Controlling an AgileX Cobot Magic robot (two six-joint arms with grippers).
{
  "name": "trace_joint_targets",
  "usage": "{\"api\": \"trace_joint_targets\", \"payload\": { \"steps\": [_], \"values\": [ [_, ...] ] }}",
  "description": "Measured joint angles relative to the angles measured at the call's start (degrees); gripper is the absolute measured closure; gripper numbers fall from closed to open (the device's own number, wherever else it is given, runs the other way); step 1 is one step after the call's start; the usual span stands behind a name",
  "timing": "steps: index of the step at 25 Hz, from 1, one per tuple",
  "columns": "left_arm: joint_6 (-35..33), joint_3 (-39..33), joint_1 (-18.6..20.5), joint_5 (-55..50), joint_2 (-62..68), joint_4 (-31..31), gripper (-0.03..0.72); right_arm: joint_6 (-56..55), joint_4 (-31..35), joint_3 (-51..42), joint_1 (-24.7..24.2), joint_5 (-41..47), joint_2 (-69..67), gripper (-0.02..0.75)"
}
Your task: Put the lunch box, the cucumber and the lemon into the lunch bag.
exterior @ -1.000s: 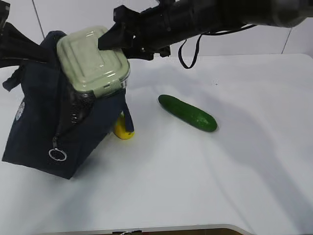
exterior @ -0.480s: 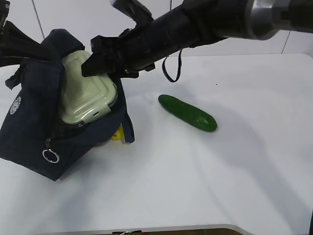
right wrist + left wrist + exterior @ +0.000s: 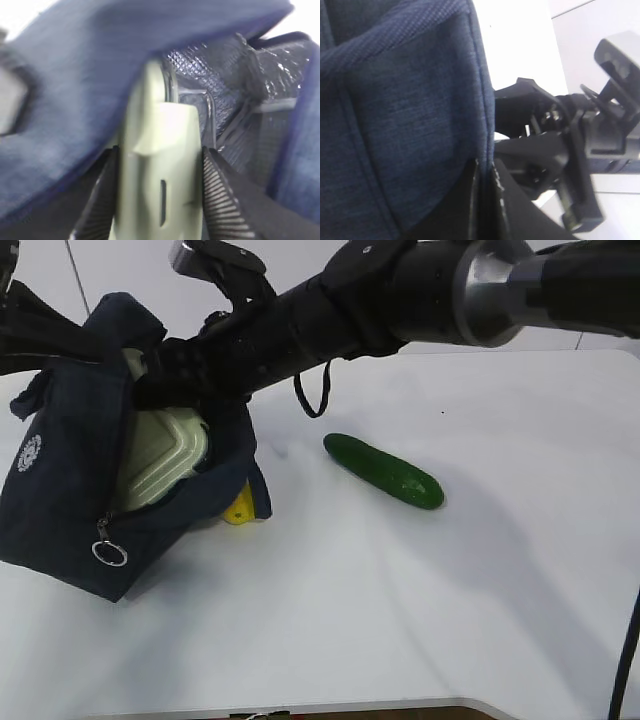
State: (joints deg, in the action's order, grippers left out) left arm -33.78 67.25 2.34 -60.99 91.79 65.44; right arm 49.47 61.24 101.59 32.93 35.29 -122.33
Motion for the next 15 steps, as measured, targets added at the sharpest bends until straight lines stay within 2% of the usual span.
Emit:
{"api": "trace_joint_targets", "payload": {
  "steps": [10, 15],
  "values": [
    [-0.07, 0.00, 0.00, -0.23, 0.00, 0.21, 0.701, 4.68, 0.22, 0.00, 1.98, -2.64, -0.21, 0.363],
    [-0.07, 0.00, 0.00, -0.32, 0.00, 0.24, 0.701, 4.80, 0.22, 0.00, 1.98, -2.64, -0.21, 0.334]
  ]
}}
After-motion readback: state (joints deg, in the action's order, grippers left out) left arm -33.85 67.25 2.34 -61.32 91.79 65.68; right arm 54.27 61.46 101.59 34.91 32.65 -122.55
